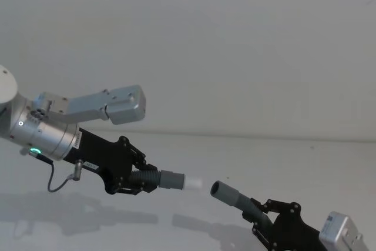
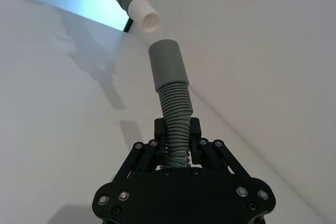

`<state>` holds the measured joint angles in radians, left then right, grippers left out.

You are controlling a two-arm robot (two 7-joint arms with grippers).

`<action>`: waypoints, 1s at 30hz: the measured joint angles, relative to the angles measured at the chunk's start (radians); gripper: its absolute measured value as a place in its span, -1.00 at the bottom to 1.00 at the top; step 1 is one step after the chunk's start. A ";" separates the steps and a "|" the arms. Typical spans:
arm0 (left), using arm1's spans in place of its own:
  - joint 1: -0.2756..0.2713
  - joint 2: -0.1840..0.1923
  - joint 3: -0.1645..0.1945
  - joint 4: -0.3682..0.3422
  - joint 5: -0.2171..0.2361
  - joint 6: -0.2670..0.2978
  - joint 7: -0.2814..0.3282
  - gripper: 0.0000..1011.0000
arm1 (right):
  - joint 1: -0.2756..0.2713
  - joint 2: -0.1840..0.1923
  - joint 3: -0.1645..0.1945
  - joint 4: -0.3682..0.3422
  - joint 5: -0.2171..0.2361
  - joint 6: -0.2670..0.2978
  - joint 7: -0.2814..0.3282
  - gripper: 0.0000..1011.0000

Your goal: Use both hands to pick up one end of the pipe from the table, align the ends, and insert them.

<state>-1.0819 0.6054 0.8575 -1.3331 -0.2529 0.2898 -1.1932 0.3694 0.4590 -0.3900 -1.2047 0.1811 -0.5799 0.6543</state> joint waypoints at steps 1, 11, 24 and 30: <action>-0.001 -0.001 0.001 0.001 0.000 0.001 0.000 -0.40 | -0.002 0.000 0.000 -0.005 -0.004 0.005 -0.005 -0.55; -0.011 -0.008 0.015 0.006 0.003 0.009 0.001 -0.40 | -0.020 0.001 0.006 -0.046 -0.043 0.066 -0.056 -0.55; -0.016 -0.011 0.022 0.007 0.004 0.012 0.003 -0.40 | -0.028 0.001 0.009 -0.066 -0.063 0.096 -0.082 -0.55; -0.019 -0.011 0.024 0.009 0.005 0.013 0.003 -0.40 | -0.029 0.001 0.010 -0.071 -0.066 0.102 -0.087 -0.55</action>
<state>-1.1007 0.5941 0.8817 -1.3238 -0.2484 0.3024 -1.1902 0.3399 0.4600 -0.3803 -1.2758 0.1148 -0.4779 0.5677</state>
